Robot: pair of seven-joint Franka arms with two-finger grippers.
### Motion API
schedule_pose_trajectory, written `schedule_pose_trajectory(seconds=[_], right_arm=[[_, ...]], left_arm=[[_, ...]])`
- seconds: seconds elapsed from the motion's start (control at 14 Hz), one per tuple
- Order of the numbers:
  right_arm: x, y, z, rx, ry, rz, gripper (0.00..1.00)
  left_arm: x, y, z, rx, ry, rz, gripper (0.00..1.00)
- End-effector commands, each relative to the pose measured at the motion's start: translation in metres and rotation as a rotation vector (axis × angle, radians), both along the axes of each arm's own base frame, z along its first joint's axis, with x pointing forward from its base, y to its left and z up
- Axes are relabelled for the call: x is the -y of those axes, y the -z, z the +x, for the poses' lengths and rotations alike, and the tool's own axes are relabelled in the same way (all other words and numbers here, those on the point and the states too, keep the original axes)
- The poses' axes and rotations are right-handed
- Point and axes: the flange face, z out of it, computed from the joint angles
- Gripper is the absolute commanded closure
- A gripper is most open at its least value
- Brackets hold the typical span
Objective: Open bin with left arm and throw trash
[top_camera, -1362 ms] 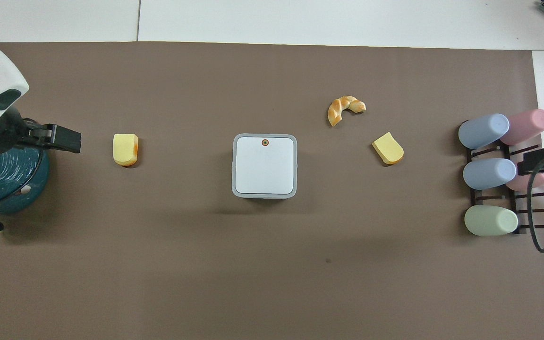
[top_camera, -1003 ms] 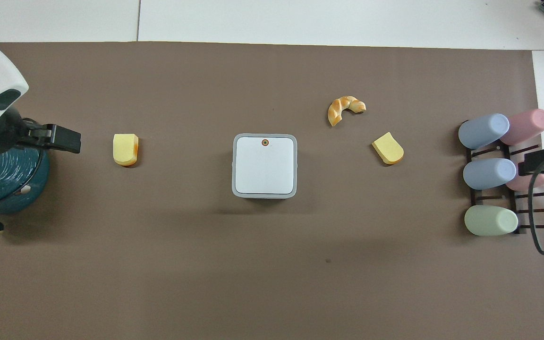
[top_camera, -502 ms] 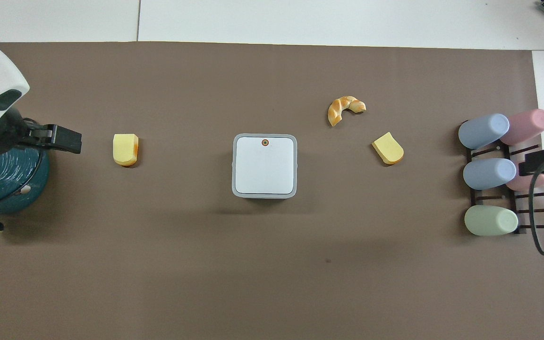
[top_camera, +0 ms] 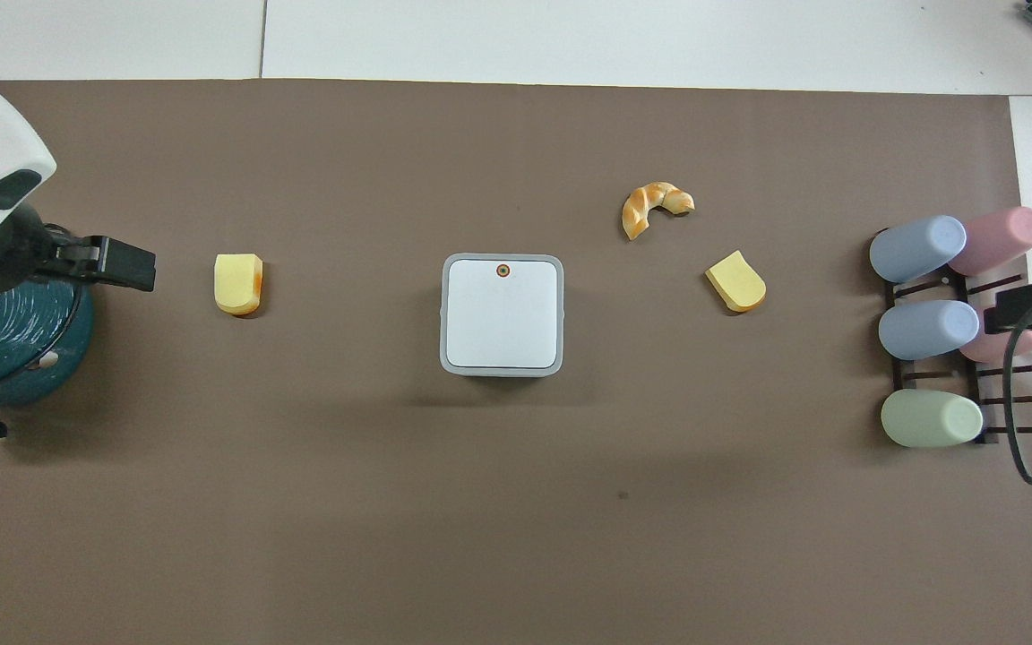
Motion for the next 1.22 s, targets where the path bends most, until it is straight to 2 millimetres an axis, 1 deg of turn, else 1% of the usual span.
schedule_pose_trajectory(seconds=[0.0,0.86,1.15], right_arm=[[0.000,-0.003,-0.006,-0.005,0.000,0.011,0.00],[0.000,-0.003,-0.006,-0.005,0.000,0.011,0.00],[0.000,-0.003,-0.006,-0.005,0.000,0.011,0.00]], left_arm=[[0.001,-0.005,-0.001,0.002,0.011,-0.016,0.00],[0.004,-0.003,-0.001,-0.003,0.016,-0.025,0.00],[0.013,-0.002,-0.002,-0.005,0.026,-0.034,0.00]])
